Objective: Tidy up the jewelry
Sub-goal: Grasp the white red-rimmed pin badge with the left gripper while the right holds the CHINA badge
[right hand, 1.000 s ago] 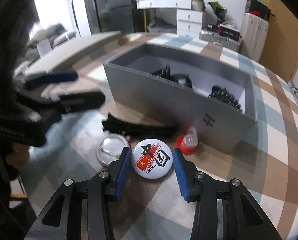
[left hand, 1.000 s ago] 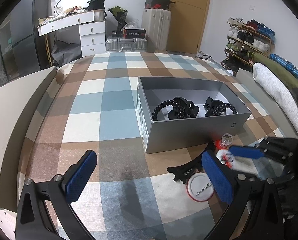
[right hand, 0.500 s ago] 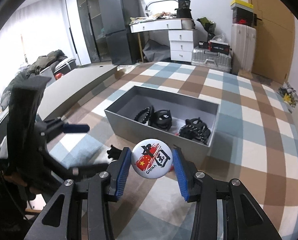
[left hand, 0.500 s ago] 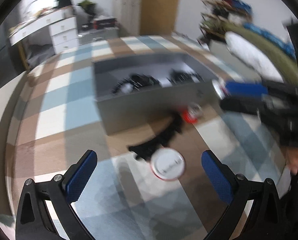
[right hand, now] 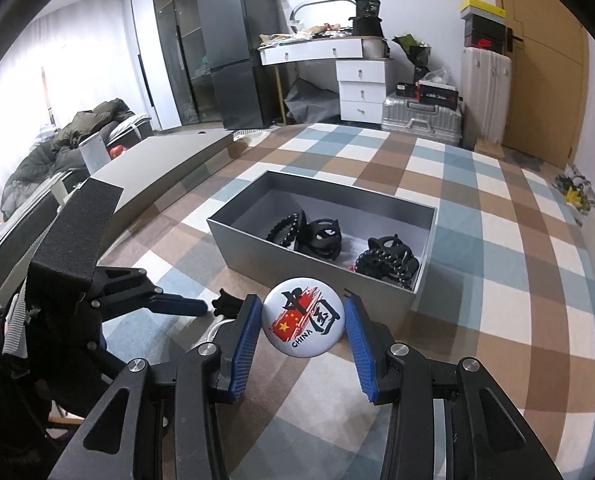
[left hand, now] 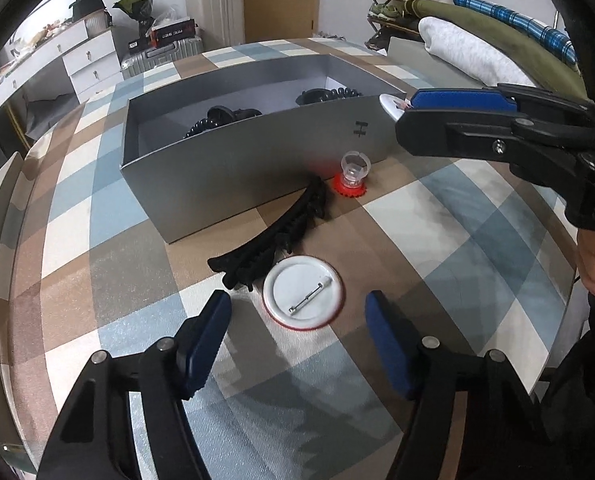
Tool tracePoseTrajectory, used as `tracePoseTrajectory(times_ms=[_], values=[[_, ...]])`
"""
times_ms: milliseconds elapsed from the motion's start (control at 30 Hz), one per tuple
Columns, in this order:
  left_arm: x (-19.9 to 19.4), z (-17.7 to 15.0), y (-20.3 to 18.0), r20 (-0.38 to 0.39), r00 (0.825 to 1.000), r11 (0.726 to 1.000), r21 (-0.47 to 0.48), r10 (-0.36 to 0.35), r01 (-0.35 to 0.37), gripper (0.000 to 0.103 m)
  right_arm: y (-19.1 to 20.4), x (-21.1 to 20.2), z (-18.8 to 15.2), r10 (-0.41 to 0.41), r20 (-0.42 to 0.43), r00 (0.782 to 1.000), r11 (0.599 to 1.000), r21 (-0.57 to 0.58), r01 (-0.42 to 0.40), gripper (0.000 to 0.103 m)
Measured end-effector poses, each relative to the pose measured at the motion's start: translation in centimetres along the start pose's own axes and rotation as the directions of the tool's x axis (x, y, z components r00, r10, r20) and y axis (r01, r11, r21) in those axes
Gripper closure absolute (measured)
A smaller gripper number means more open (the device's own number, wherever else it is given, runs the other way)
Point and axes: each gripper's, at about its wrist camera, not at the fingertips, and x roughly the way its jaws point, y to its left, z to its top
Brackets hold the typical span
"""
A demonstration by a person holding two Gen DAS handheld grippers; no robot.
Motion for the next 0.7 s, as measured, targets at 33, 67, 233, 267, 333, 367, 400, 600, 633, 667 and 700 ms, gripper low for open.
tracePoseTrajectory(times_ms=[33,67,233,267,333,367,400,600,633,667,700], values=[[0.0,0.0,0.0,0.006,1.000,1.000,-0.005,0.000,0.000,0.038,0.0,0.0,0.0,0.001,0.000,1.000,1.000,0.000,-0.001,0.061],[0.0,0.0,-0.1,0.014,1.000,1.000,-0.010,0.004,-0.004,0.038,0.0,0.0,0.0,0.002,0.000,1.000,1.000,-0.001,-0.002,0.061],[0.3,0.1,-0.7,0.037,0.999,0.999,-0.007,0.038,-0.038,0.043,0.2,0.0,-0.1,0.005,0.000,1.000,1.000,-0.004,-0.005,0.061],[0.3,0.1,-0.9,0.047,0.998,0.999,0.000,0.051,-0.051,0.049,0.2,0.0,-0.1,0.004,0.001,1.000,1.000,-0.005,-0.004,0.061],[0.1,0.2,-0.9,0.050,0.998,0.999,0.007,0.036,-0.036,0.066,0.2,-0.1,-0.1,0.006,0.003,1.000,1.000,-0.004,-0.006,0.061],[0.1,0.2,-0.8,0.049,0.999,1.000,0.004,0.021,-0.021,0.066,0.2,-0.2,-0.1,0.007,0.005,1.000,1.000,-0.003,-0.007,0.061],[0.0,0.2,-0.8,0.054,0.998,1.000,0.002,0.010,-0.010,0.066,0.2,-0.3,-0.1,0.007,0.007,1.000,1.000,-0.003,-0.007,0.061],[-0.8,0.3,-0.8,0.085,0.996,1.000,0.005,-0.007,0.007,0.066,-0.2,-0.8,0.1,0.004,0.023,1.000,1.000,0.008,-0.004,0.061],[-1.2,0.4,-0.9,0.098,0.995,1.000,0.009,-0.012,0.011,0.066,-0.3,-0.8,0.1,0.003,0.026,1.000,1.000,0.010,-0.003,0.061],[-1.5,0.5,-1.0,0.108,0.994,1.000,0.011,-0.015,0.014,0.066,-0.3,-0.9,0.1,0.004,0.028,1.000,1.000,0.013,-0.004,0.061],[-2.0,0.6,-1.0,0.129,0.991,1.000,0.010,-0.020,0.018,0.066,-0.4,-0.9,0.1,0.006,0.032,0.999,1.000,0.015,-0.006,0.061]])
